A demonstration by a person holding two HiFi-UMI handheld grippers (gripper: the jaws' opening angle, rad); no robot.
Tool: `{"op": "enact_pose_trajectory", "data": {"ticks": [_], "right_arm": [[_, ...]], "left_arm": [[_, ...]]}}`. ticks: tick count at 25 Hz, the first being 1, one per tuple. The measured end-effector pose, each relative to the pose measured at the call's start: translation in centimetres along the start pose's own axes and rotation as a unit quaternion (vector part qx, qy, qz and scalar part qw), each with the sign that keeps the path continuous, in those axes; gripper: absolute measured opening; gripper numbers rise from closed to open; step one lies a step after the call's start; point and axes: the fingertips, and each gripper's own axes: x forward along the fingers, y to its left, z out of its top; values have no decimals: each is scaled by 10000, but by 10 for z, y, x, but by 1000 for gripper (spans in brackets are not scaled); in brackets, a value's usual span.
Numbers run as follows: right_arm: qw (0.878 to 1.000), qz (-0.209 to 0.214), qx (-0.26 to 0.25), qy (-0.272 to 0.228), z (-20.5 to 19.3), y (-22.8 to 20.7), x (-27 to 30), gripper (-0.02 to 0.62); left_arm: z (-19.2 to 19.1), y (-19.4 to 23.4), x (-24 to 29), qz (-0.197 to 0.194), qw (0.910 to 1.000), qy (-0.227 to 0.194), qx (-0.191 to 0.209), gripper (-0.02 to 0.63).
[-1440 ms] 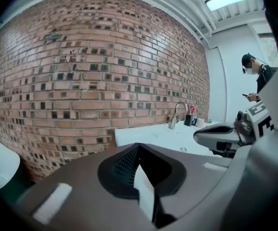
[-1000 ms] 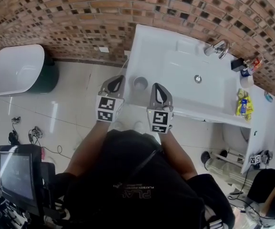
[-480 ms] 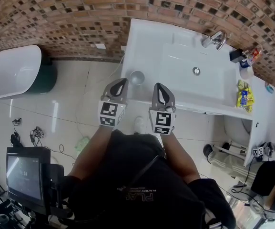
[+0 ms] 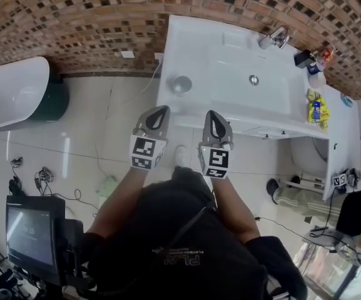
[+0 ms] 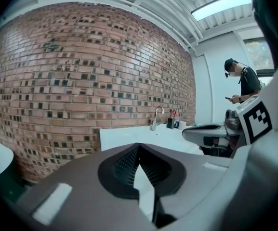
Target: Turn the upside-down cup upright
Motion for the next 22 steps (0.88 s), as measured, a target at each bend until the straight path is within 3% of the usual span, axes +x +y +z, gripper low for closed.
{"op": "enact_pose_trajectory", "data": {"ticks": [8, 22], "right_arm": [[9995, -93, -102, -273, 10, 31, -61, 12], [9996, -192, -81, -202, -13, 75, -149, 12]], "left_arm": [[-8, -17, -60, 2, 9999, -101, -27, -2], [-41, -53, -141, -141, 9998, -39, -120, -2]]}}
